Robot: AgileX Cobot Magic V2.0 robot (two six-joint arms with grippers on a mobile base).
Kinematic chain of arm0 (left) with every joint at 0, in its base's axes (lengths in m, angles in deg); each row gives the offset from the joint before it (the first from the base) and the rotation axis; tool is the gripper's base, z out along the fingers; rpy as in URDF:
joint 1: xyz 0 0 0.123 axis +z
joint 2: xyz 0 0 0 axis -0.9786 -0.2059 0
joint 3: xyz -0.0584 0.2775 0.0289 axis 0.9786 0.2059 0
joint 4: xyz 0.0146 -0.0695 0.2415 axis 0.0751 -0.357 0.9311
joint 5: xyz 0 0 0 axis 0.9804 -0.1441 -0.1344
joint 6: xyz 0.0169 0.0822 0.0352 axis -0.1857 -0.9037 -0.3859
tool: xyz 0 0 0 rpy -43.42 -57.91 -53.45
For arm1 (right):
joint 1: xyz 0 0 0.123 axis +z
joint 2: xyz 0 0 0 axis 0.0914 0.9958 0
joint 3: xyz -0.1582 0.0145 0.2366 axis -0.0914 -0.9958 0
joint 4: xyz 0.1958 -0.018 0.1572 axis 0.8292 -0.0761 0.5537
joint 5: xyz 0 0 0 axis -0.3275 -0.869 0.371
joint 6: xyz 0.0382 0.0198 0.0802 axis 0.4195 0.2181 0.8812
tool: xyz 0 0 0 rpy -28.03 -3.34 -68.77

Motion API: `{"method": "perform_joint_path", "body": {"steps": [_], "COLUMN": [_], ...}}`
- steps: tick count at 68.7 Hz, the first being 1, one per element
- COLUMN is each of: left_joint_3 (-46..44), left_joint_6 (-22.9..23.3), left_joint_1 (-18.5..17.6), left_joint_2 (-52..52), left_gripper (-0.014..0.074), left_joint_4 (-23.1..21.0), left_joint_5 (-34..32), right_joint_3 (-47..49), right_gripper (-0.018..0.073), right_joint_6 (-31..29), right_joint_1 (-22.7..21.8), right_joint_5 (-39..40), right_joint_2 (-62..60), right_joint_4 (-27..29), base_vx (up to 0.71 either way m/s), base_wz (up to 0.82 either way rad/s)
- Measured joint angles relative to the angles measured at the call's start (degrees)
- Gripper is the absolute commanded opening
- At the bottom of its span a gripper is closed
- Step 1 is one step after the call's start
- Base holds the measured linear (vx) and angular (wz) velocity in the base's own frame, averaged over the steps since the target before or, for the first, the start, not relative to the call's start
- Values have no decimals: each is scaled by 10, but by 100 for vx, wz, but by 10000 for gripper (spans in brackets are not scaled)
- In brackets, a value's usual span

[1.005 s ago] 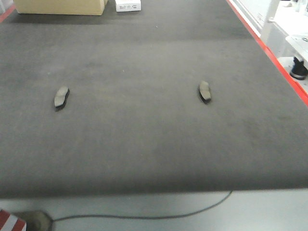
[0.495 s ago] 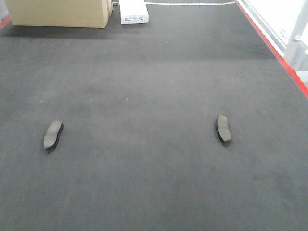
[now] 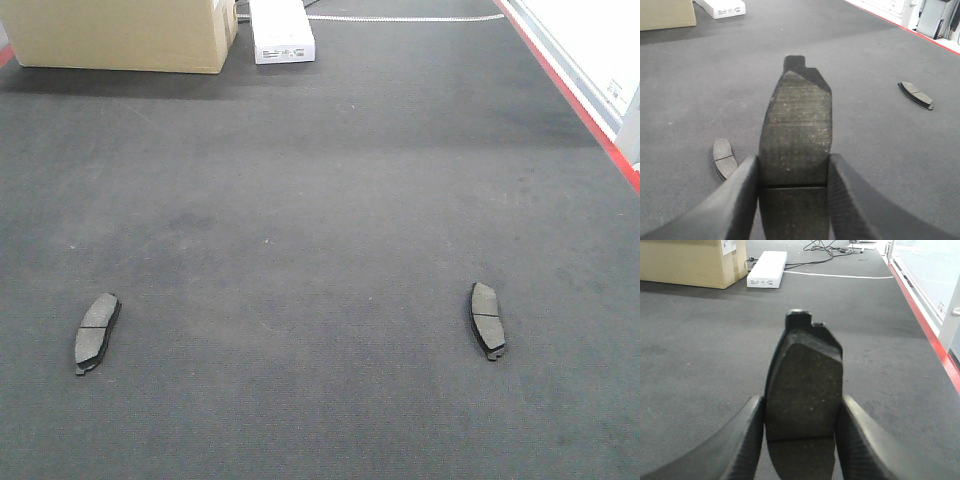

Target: Move and align brake pads A on conveyor

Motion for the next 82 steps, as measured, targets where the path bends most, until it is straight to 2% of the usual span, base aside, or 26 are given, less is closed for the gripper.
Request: {"method": "perform_joint_path", "body": {"steps": [70,74,82], "left_joint_3": [0,0,-16], "left_joint_6": [3,16,81], "left_joint_1": [0,0,0], "left_joint_2": [0,-6,-67], "left_gripper": [-6,-4,-1], "left_joint_4": [-3,-3,-3], "left_joint_5": [0,0,-3], "right_joint_3": [0,0,0], "right_gripper": [-6,-6,-6], "right_joint_6": [0,0,0], "right_joint_1": [0,0,0], "right_joint_5": [0,0,0], "right_joint_2": [0,0,0], "right_joint_4": [0,0,0], "base_vx": [0,0,0], "base_wz": [0,0,0]}}
